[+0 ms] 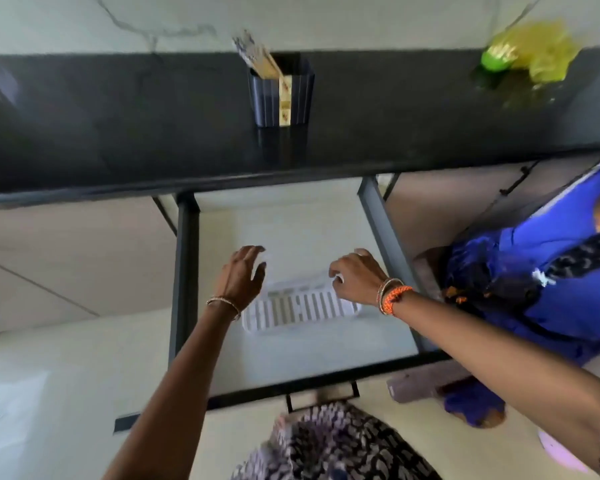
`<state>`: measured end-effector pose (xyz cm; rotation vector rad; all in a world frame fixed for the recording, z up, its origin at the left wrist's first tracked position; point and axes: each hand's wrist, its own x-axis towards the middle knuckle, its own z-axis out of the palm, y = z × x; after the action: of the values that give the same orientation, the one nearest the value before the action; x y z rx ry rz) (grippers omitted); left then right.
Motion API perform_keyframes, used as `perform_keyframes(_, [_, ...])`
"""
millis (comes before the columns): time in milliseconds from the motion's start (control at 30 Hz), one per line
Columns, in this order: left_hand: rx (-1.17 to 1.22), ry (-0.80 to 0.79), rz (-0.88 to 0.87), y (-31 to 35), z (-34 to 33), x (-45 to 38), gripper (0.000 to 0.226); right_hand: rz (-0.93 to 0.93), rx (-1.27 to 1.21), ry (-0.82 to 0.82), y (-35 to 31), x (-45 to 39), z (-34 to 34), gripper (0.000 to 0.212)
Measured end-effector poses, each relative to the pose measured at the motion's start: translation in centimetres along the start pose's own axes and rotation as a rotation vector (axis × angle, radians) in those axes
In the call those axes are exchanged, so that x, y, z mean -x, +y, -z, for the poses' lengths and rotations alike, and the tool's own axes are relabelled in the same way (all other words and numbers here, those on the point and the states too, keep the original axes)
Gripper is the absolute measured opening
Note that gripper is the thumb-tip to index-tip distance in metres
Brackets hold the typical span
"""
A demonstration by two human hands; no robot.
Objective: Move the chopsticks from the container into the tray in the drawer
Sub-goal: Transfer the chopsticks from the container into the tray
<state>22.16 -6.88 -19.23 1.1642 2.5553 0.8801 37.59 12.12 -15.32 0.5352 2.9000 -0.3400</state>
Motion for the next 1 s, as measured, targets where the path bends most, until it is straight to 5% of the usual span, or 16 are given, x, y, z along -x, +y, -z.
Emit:
perform_keyframes(567, [0.028,0.335,-0.048,5.2,12.8,-29.2,0.031,0.077,-0.592,0.647,-0.1,-31.0,22.9,0.023])
perform_keyframes(833, [-0.212,0.155,-0.093,3.3,11.7,-36.1,0.036,-0.158,-0.496,0.425,0.4,-42.2,21.7,0.015])
perform_keyframes(1000, [-0.158,0.251,-0.151,2.9,11.8,-36.1,0.025,-0.153,-0.463,0.126,0.5,-43.8,21.4,0.014])
